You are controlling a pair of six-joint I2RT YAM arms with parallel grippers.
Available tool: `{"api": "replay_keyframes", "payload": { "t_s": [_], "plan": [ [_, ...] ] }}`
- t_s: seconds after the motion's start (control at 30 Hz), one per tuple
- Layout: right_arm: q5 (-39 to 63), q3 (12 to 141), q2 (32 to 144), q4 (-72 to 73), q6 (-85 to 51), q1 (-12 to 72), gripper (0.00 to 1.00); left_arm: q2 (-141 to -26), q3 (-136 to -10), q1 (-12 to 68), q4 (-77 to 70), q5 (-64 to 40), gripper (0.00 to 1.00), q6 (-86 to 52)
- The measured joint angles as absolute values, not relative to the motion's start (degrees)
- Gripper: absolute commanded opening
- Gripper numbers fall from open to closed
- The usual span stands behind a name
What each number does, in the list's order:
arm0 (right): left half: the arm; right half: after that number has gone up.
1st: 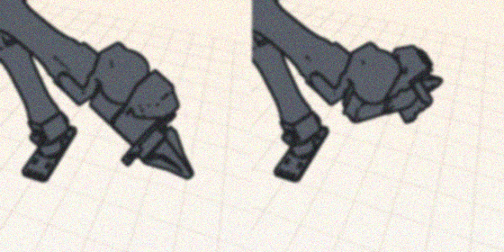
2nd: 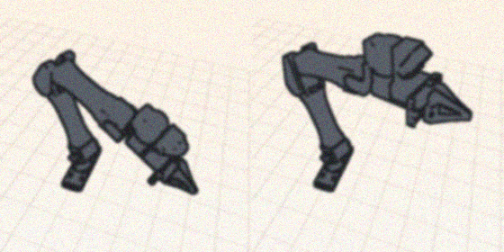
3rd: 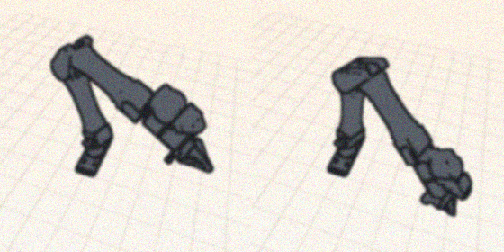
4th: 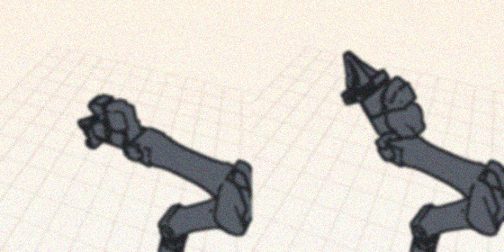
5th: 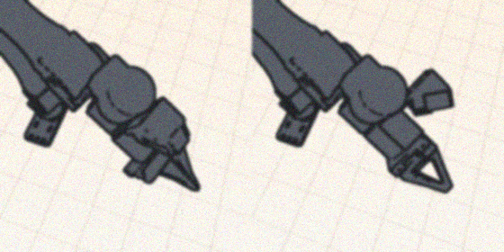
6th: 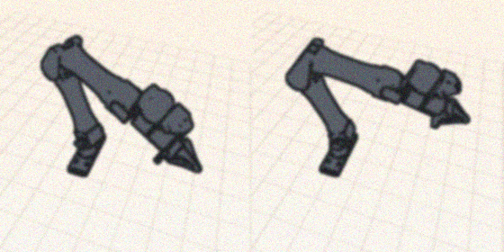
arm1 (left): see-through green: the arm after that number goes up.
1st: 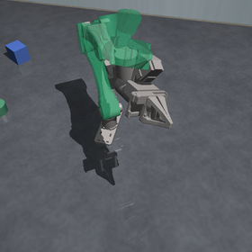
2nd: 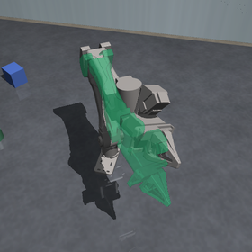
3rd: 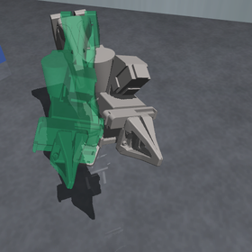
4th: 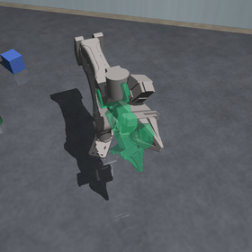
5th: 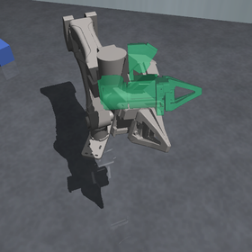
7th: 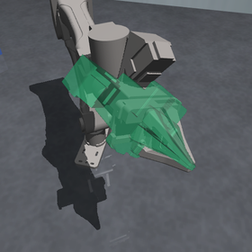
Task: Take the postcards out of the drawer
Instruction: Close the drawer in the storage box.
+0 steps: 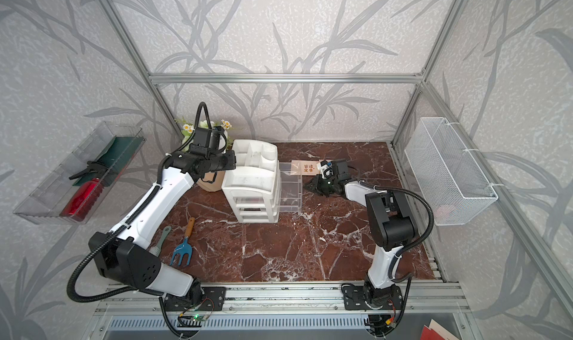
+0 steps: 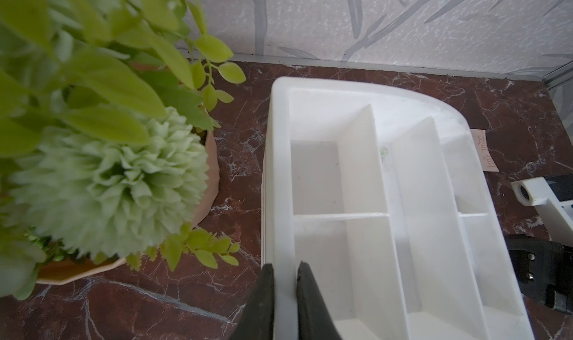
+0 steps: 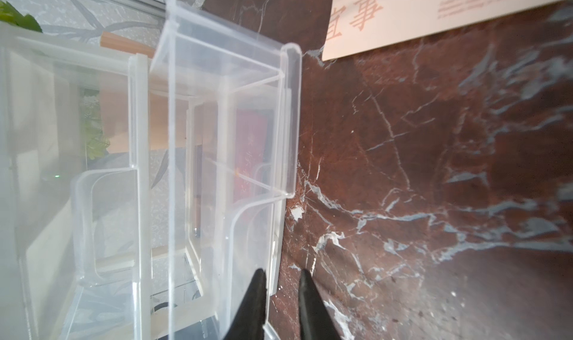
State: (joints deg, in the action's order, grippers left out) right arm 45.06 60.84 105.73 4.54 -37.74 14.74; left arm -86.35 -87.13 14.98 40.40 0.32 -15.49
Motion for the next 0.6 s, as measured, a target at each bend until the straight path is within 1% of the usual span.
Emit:
{"api": "replay_keyframes", "payload": {
  "t_s": [0.6],
  "plan": [
    [42.7,62.9,106.9,4.4,-39.4,21.1,0.21,-86.1,-85.6,15.5,37.7,0.0,0.10,-17.5]
  ]
}}
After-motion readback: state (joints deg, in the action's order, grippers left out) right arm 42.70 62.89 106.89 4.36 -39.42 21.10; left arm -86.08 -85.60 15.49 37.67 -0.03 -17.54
